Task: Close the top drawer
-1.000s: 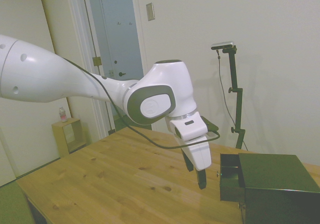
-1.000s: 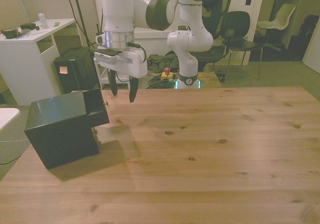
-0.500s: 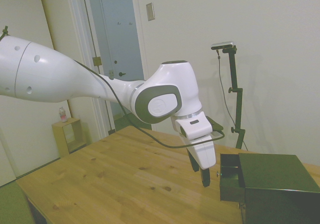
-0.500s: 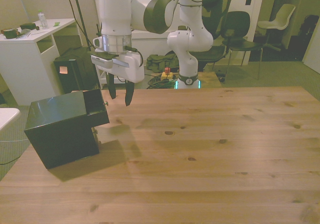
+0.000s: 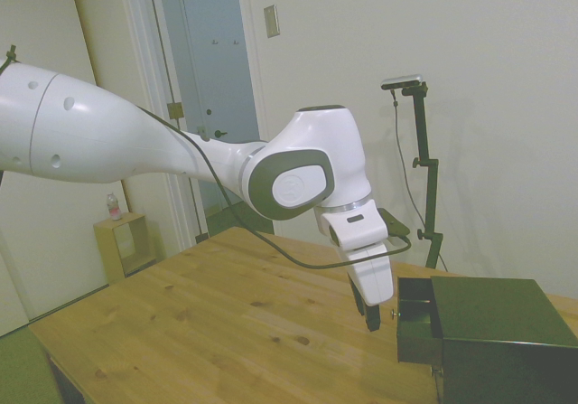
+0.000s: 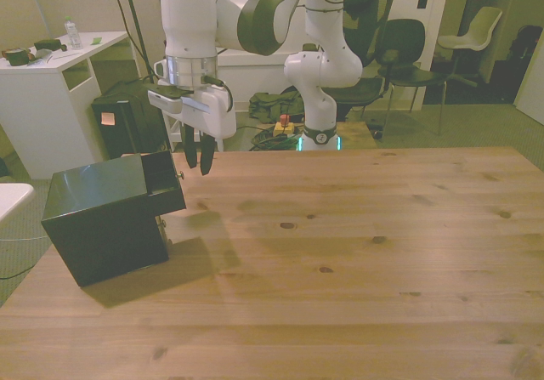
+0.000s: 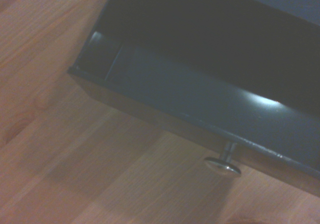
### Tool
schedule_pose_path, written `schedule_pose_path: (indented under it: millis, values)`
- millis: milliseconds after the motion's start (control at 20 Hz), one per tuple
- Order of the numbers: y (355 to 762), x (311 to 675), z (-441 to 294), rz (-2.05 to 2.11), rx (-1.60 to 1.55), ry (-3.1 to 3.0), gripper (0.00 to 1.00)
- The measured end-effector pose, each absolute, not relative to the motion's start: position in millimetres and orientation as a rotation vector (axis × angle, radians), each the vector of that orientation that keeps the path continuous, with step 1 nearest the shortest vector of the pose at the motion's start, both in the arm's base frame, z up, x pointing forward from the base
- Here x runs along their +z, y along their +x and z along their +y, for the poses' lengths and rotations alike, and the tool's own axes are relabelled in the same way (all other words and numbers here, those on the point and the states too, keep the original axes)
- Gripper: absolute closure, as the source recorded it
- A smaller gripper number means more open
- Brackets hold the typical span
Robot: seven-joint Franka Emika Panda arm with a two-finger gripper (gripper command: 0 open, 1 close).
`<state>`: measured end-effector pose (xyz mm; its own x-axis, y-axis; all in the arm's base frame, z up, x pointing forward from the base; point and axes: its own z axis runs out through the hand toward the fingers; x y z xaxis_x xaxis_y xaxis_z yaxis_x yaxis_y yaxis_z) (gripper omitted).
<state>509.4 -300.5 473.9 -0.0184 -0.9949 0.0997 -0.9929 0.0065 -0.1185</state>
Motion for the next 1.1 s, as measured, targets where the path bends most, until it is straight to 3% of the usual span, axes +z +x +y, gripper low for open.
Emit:
schedule_pose_path:
  millis: [1100]
  values:
    - [503.4, 482.5, -339.9, 2.311, -0.243, -2.093, 1.00]
